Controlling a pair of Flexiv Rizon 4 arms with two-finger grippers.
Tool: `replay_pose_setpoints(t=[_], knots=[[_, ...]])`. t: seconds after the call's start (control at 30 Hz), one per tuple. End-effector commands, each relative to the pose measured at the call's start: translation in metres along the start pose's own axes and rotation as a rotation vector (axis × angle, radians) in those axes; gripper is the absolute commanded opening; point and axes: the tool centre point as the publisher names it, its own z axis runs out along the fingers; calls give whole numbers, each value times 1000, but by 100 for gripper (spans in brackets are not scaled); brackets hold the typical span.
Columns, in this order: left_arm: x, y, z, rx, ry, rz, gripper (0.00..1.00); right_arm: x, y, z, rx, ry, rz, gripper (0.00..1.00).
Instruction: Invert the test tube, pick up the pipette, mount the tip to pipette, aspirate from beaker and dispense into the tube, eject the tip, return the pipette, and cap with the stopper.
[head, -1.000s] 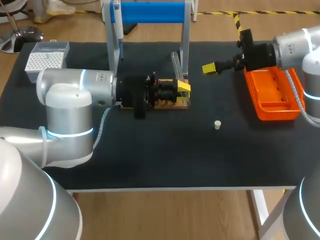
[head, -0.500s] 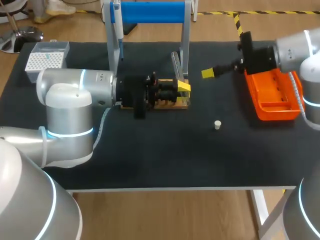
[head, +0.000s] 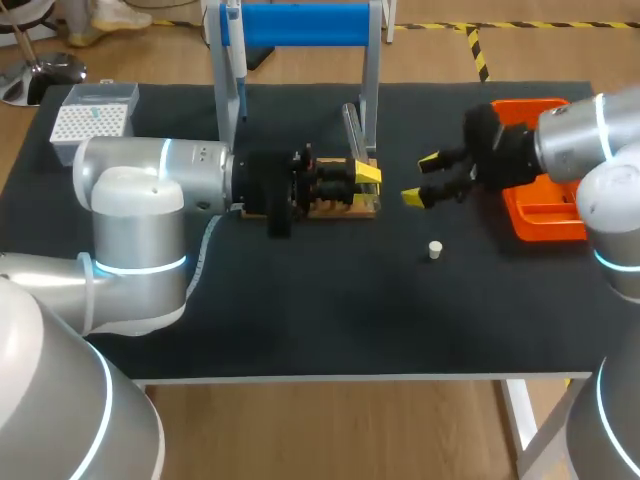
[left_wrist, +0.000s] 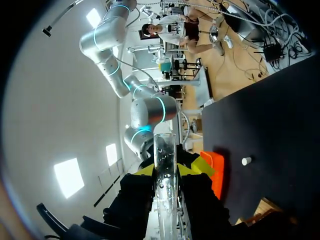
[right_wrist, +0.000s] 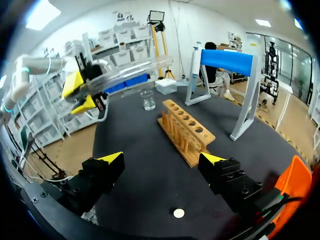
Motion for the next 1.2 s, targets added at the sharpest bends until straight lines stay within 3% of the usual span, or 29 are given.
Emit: replay_pose_setpoints(t=[0.03, 0.57, 1.2], knots=[[1, 0, -1, -1, -3, 3, 0, -7, -2, 17, 18, -24, -15, 100], [1, 0, -1, -1, -3, 3, 0, -39, -8, 63, 59, -55, -55, 100], [1, 0, -1, -1, -3, 3, 0, -50, -5, 87, 37, -85, -73, 100]])
